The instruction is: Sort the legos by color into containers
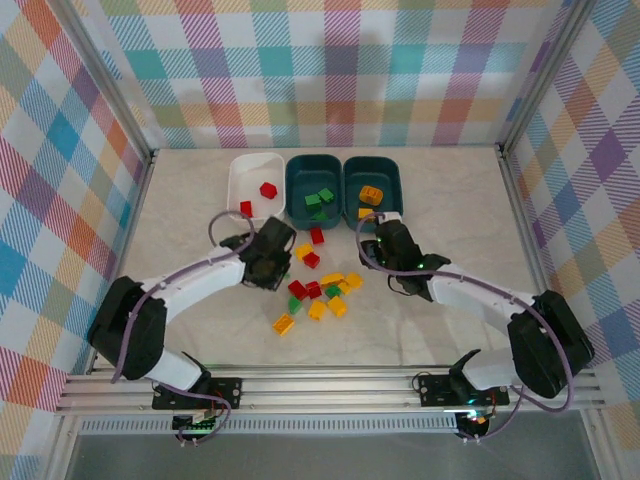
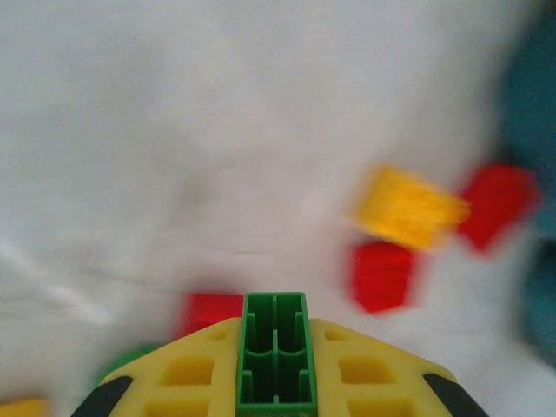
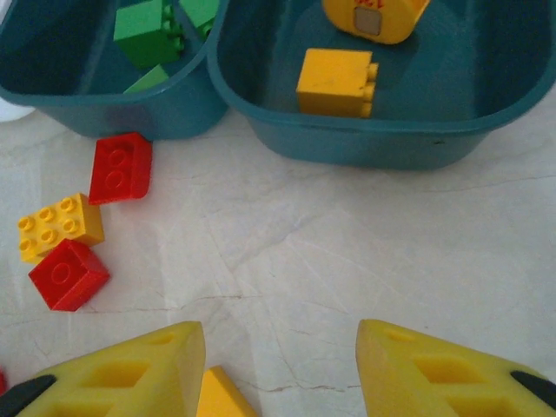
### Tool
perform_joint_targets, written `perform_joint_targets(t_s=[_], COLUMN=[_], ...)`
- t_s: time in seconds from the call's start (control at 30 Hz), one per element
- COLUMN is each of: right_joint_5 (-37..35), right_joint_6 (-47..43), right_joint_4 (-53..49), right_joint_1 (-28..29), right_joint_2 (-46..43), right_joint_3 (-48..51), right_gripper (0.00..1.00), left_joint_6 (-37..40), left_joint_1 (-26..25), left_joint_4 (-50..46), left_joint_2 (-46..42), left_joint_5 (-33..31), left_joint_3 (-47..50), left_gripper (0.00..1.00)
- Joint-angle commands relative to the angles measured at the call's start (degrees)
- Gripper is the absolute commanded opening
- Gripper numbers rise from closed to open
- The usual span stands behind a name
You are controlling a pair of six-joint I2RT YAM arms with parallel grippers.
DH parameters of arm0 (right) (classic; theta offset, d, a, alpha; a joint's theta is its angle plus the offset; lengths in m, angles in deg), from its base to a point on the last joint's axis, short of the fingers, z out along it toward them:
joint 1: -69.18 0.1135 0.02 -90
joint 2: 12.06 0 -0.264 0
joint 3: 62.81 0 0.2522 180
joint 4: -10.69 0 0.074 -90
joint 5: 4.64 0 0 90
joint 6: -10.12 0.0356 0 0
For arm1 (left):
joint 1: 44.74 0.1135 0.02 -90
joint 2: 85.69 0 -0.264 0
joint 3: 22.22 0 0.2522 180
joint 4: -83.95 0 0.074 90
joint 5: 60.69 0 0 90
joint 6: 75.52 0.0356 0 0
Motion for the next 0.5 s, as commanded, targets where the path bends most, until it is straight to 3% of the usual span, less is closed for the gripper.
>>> perform_joint_targets(t_s=[0.0, 0.07, 0.13, 0.27, 0.47], right_joint_5=[-6.6, -7.0, -7.0, -7.9, -7.8], right_joint_6=[4.5, 7.2, 8.4, 10.1, 10.7], right_joint_4=[1.0, 1.5, 1.2, -0.1, 0.8], right_joint_1=[-1.5, -3.1, -3.5, -3.5, -3.6], right_joint_2=[-3.0, -4.1, -4.2, -2.9, -1.9], right_joint_3=[2.8, 4.1, 4.1, 3.6, 3.6], right_gripper=[0.51, 0.53, 0.62, 0.73, 0.76], left_joint_6=[13.8, 18.5, 23.4, 33.6, 42.9], left_joint_1=[2.0, 1.9, 2.0, 2.1, 1.9], left_joint_4=[-0.9, -0.4, 4.1, 4.2, -3.9], left_joint_2=[3.5, 6.8, 10.1, 22.4, 40.9], left_joint_5=[-4.5, -8.9, -11.0, -6.8, -1.3], left_joint_3=[-10.5, -15.8, -18.1, -31.2, -52.8], left_gripper=[0.00, 0.00, 0.00, 0.00, 0.00])
